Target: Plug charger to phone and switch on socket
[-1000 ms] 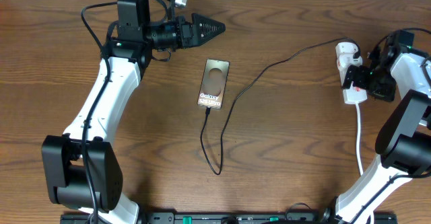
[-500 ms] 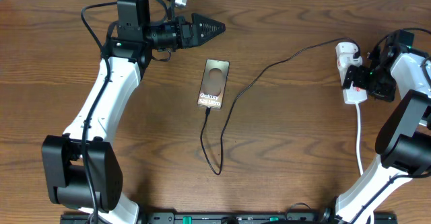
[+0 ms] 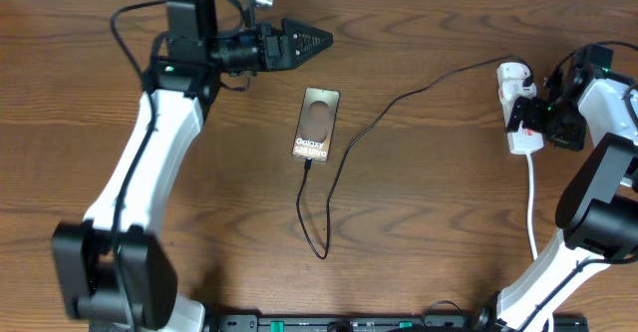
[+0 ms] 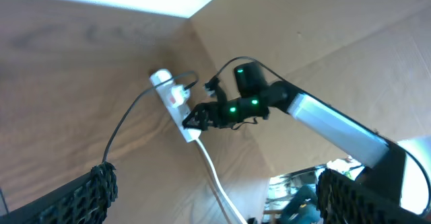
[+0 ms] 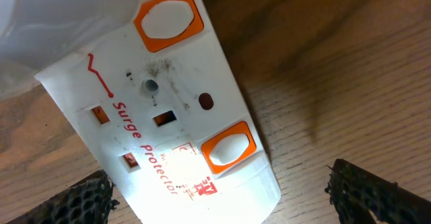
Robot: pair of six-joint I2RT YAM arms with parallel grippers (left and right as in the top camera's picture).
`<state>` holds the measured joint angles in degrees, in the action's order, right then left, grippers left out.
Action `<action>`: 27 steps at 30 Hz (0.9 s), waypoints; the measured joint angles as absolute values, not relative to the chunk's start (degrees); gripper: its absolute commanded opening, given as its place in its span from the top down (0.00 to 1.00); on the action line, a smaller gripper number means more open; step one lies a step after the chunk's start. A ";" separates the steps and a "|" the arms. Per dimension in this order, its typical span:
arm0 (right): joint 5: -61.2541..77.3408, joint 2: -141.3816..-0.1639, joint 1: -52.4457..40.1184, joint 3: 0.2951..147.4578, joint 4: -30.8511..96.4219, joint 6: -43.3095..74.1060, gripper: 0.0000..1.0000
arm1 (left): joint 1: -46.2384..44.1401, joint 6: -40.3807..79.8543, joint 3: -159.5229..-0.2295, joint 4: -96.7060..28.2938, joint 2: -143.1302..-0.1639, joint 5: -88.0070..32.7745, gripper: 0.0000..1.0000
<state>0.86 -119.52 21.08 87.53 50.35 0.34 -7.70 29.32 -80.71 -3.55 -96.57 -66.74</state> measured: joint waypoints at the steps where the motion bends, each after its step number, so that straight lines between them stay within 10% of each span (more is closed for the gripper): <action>1: 0.86 -119.50 21.08 87.53 50.35 0.34 0.01 | -7.64 28.23 -80.71 -4.14 -94.70 -66.54 0.04; 12: 0.89 -119.52 21.08 87.53 50.39 0.32 0.01 | -11.64 8.84 -69.67 -25.41 -73.21 -39.22 0.04; 27: 0.91 -119.52 21.08 87.53 50.41 0.32 0.01 | -13.93 5.50 -24.64 17.19 -62.11 -17.08 0.04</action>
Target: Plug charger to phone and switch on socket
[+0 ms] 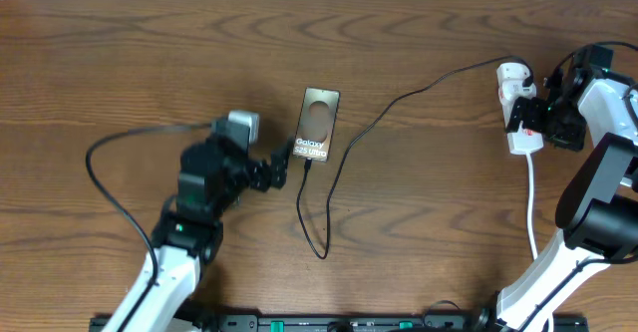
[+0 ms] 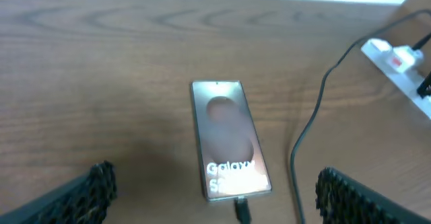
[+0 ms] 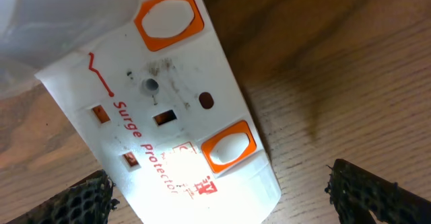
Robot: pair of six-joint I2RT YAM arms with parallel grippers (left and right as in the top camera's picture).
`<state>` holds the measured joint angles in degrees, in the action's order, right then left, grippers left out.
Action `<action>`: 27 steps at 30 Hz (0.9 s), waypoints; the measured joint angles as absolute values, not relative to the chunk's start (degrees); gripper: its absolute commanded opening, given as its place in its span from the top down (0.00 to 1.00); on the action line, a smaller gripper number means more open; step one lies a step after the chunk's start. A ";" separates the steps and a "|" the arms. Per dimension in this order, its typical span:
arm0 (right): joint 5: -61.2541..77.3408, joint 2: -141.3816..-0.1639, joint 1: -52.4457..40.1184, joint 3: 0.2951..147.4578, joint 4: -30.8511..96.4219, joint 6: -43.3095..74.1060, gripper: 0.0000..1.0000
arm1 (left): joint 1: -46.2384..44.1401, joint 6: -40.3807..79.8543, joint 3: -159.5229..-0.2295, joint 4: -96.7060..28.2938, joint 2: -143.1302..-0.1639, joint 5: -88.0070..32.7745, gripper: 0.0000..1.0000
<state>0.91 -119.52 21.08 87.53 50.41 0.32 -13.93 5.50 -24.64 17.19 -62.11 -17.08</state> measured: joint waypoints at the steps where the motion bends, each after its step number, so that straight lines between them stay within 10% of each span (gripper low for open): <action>1: 0.93 -119.52 21.08 87.53 50.37 0.32 0.01 | -13.93 5.48 -22.57 18.15 -61.41 -16.86 0.04; 27: 1.08 -119.50 21.08 87.53 50.37 0.32 0.01 | -10.92 5.52 -0.34 15.49 -40.16 -16.16 0.04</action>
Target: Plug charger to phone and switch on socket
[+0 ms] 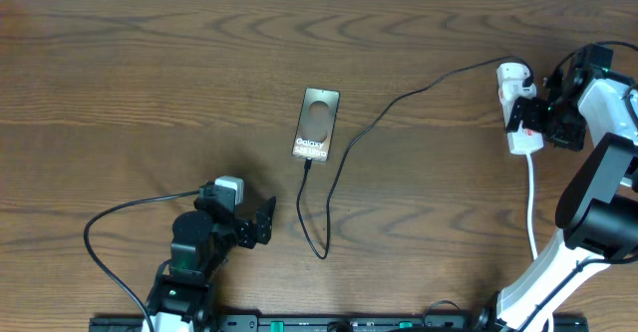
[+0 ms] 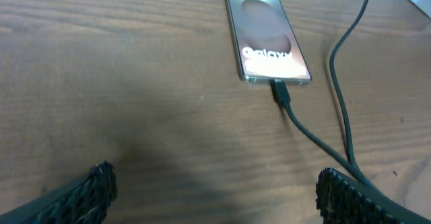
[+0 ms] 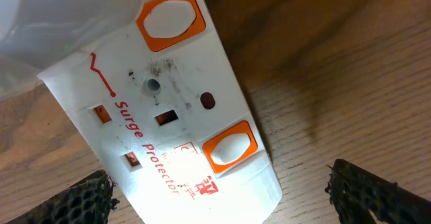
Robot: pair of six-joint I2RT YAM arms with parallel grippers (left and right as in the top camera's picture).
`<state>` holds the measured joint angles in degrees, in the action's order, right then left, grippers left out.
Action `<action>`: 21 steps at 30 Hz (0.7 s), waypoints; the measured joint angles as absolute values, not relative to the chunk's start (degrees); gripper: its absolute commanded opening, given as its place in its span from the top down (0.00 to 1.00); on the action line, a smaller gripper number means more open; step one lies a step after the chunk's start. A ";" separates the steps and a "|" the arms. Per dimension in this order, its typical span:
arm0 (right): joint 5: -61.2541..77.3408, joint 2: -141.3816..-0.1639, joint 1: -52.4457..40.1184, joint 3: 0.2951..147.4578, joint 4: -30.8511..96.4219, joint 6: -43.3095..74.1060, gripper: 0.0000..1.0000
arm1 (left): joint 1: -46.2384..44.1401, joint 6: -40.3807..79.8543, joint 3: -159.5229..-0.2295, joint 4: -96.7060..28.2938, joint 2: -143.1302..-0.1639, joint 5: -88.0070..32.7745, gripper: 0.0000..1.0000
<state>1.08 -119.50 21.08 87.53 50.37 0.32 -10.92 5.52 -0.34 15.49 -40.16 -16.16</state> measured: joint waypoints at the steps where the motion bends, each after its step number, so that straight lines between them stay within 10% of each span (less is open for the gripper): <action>1: 1.08 -119.52 21.08 87.53 50.37 0.32 0.01 | -10.92 5.54 -0.34 14.94 -39.29 -16.16 0.04; 21: 1.10 -119.52 21.08 87.53 50.41 0.32 0.01 | -9.23 5.52 -0.58 0.25 -15.05 -14.81 0.04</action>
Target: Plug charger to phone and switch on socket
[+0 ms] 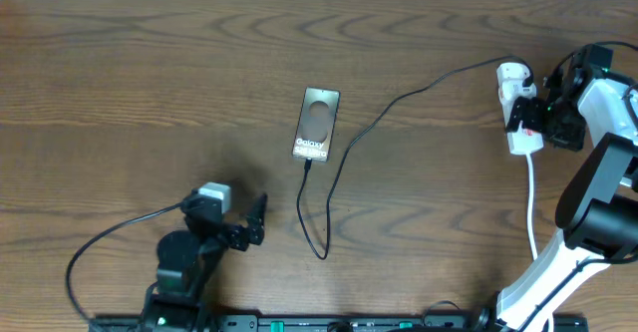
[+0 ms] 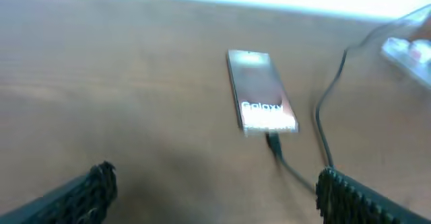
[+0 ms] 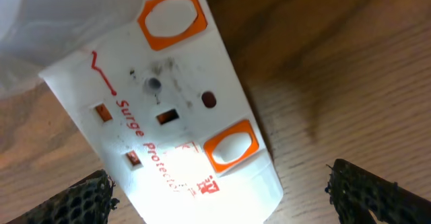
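The phone (image 1: 316, 123) lies face up mid-table, its screen showing "Galaxy", with the black charger cable (image 1: 329, 187) plugged into its near end. The cable loops away to the white charger (image 1: 512, 73) in the white power strip (image 1: 520, 118) at the right. My right gripper (image 1: 526, 123) hovers open over the strip; the right wrist view shows the strip (image 3: 168, 116) close up with two orange switches (image 3: 231, 146). My left gripper (image 1: 256, 222) is open and empty near the front edge, and its view shows the phone (image 2: 261, 91) ahead.
The strip's white lead (image 1: 530, 202) runs toward the front edge beside the right arm's base (image 1: 588, 222). A black rail (image 1: 349, 322) lines the front edge. The left arm's own black cable (image 1: 110, 242) curls at the front left.
My left gripper has drawn back a little farther left toward the front edge, and its view now sees the phone from farther off. The right gripper and strip look unchanged.
My left gripper was first held high at the back left of the phone, then sat just left of the phone's near end, then near the front edge, where it now rests farther back. The cable stayed plugged into the phone. My right gripper stayed open over the strip.
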Robot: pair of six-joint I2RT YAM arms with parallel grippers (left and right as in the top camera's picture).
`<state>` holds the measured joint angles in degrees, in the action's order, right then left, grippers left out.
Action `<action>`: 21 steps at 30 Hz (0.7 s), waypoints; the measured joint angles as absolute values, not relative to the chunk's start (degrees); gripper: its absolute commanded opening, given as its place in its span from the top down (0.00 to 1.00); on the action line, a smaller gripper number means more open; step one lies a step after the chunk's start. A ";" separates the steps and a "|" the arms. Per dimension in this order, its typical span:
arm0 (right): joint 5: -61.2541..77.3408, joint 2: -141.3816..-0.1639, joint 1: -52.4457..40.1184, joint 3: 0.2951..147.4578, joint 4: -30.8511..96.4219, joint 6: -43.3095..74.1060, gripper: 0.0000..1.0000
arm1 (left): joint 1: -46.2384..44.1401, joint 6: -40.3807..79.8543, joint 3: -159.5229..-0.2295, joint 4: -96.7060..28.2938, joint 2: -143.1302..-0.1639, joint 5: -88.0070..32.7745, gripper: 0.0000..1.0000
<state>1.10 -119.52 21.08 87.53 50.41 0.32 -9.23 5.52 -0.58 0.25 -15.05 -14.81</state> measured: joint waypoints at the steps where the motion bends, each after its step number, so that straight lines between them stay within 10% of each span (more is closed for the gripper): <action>1: 1.08 -119.52 21.08 87.53 50.35 0.30 0.01 | -8.69 5.52 -0.78 -0.01 -12.82 -14.63 0.04; 21: 1.10 -119.52 21.08 87.53 50.33 0.32 0.01 | -3.09 5.50 -0.95 -0.38 -0.62 -13.91 0.04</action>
<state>1.10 -119.52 21.08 87.53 50.33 0.32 -3.09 5.50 -0.95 -0.38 -0.62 -13.91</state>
